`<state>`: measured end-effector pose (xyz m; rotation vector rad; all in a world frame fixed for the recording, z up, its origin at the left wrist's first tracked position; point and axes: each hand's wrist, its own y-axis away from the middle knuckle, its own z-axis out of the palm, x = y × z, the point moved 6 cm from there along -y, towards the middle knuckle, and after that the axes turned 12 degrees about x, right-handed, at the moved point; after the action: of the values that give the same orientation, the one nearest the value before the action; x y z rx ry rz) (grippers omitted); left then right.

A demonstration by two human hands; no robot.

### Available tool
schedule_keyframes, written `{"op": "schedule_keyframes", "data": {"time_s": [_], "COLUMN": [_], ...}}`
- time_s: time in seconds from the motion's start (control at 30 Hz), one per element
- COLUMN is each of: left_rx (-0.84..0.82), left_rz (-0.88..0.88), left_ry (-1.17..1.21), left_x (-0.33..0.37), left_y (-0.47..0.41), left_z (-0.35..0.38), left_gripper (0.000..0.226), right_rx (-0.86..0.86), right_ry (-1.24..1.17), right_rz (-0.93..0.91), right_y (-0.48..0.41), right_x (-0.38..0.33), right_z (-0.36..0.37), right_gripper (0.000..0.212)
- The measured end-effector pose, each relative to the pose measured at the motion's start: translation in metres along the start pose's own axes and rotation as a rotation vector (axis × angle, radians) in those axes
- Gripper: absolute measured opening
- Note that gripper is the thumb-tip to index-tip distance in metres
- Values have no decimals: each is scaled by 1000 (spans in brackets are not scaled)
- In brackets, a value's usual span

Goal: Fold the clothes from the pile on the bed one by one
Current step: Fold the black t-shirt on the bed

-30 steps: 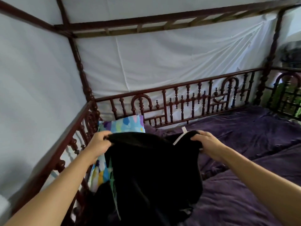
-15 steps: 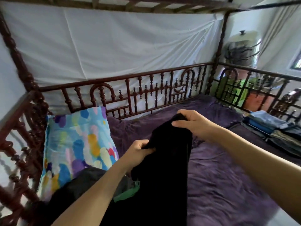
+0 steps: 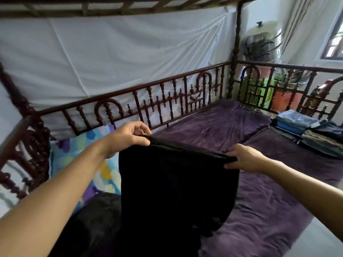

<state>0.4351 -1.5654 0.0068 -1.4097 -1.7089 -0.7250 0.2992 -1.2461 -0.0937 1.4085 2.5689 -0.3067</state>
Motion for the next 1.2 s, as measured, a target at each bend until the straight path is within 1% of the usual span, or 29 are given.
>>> {"op": "schedule_keyframes", "data": {"time_s": [0.03, 0.07, 0.1, 0.13, 0.17, 0.2, 0.23, 0.3, 0.37, 0.4, 0.47, 0.53, 0.6, 0.67, 0.73, 0.8, 0.83, 0.93, 1.0, 1.1, 1.2], "left_rx": [46, 101, 155, 209, 278, 360, 448, 630, 809, 885, 978, 1044, 1100, 1113, 1093, 1073, 1051, 973, 921, 789, 658], "left_rz": [9, 19, 29, 44, 57, 71, 79, 84, 84, 84, 88, 67, 54, 56, 45, 58, 55, -33, -103, -119, -146], "left_ry": [-96, -205, -310, -391, -440, -464, -484, -547, -614, -646, -707, -722, -738, -701, -665, -650, -648, -688, -700, -700, -724], "left_x": [5, 10, 17, 26, 37, 48, 59, 80, 95, 100, 106, 107, 108, 112, 111, 107, 100, 71, 57, 49, 45], "left_y": [1, 0, -1, -2, -3, -4, -5, -3, 0, 2, 2, -1, -9, -26, -56, -100, -122, -200, -248, -312, -367], "left_z": [-9, -17, -25, -32, -41, -51, -61, -77, -83, -80, -68, -56, -46, -37, -28, -12, -5, 35, 77, 163, 256], "left_gripper": [47, 55, 57, 51, 41, 31, 26, 25, 22, 18, 5, 7, 14, 17, 20, 24, 24, 23, 29, 23, 28], "right_rx": [54, 109, 155, 185, 212, 239, 256, 246, 236, 234, 209, 167, 108, 75, 66, 61, 61, 67, 55, 9, 34], "right_ry": [-136, -292, -447, -588, -697, -781, -843, -889, -824, -795, -815, -863, -910, -963, -987, -987, -990, -979, -958, -909, -790], "right_rz": [6, 21, 32, 22, -9, -49, -87, -167, -266, -304, -329, -300, -275, -271, -264, -232, -214, -101, 1, 137, 283], "right_y": [-3, -2, -2, -1, 0, 2, 4, 14, 25, 31, 37, 38, 38, 34, 26, 14, 7, -18, -35, -54, -69], "right_x": [1, -6, -13, -21, -29, -35, -39, -50, -58, -60, -56, -41, -26, -10, 9, 35, 49, 106, 154, 229, 316], "right_z": [-13, -30, -48, -69, -91, -112, -130, -153, -160, -160, -154, -148, -145, -141, -138, -131, -126, -111, -93, -57, -20], "right_gripper": [74, 69, 56, 40, 28, 22, 20, 20, 16, 17, 23, 22, 21, 16, 18, 15, 17, 22, 27, 32, 47]}}
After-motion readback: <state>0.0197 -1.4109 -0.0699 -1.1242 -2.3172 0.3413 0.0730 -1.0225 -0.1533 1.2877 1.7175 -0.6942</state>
